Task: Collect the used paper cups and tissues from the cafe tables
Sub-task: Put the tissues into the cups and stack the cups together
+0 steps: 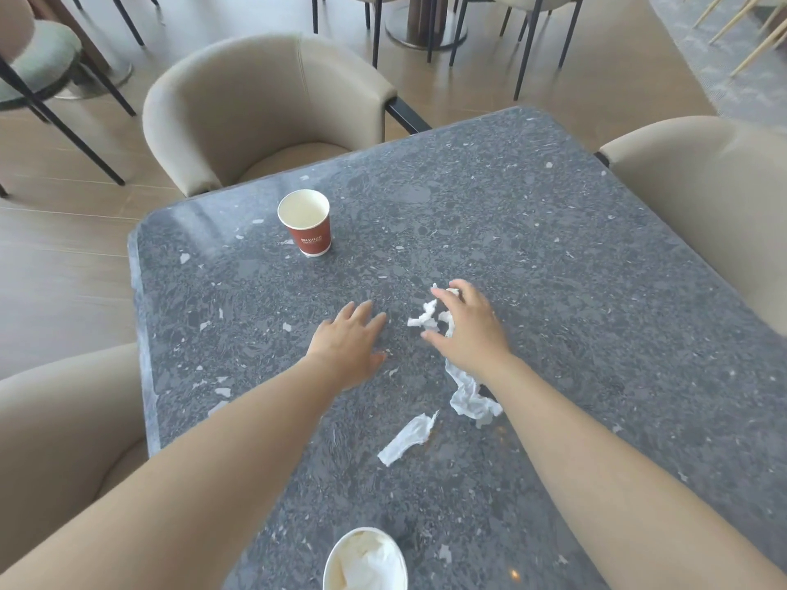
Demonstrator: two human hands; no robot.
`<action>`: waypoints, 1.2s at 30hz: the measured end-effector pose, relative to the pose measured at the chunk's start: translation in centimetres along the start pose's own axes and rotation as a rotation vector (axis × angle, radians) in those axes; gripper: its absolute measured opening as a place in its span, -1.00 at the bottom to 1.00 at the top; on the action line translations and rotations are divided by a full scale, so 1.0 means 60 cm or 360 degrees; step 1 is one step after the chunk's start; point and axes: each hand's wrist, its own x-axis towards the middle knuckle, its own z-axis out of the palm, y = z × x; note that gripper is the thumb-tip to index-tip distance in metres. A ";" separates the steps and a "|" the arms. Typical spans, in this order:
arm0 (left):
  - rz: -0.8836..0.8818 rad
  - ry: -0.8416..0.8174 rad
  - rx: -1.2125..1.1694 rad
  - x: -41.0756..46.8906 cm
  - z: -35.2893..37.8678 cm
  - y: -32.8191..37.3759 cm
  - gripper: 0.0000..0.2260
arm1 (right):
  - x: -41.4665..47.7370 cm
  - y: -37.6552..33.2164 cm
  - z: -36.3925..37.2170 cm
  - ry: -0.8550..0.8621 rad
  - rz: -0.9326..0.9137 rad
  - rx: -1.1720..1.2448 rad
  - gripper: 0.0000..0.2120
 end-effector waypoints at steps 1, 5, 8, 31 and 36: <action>-0.0003 0.0010 -0.0013 0.009 0.003 0.001 -0.40 | 0.007 0.001 0.002 -0.0069 0.0020 -0.0100 -0.33; -0.0008 0.0068 -0.0010 0.032 0.029 0.006 -0.40 | 0.028 0.005 0.009 -0.0201 0.0032 -0.0244 -0.34; -0.0016 0.0189 0.0016 0.033 0.057 0.007 -0.43 | 0.029 0.005 0.014 -0.0145 -0.0133 -0.0101 -0.56; 0.0120 -0.0096 -0.0253 -0.223 0.009 0.032 -0.53 | -0.215 -0.104 0.001 -0.0070 -0.0020 0.0606 -0.93; 0.0213 0.0081 -0.0294 -0.340 0.003 0.041 -0.68 | -0.312 -0.156 -0.015 -0.0161 -0.0202 0.0604 -0.93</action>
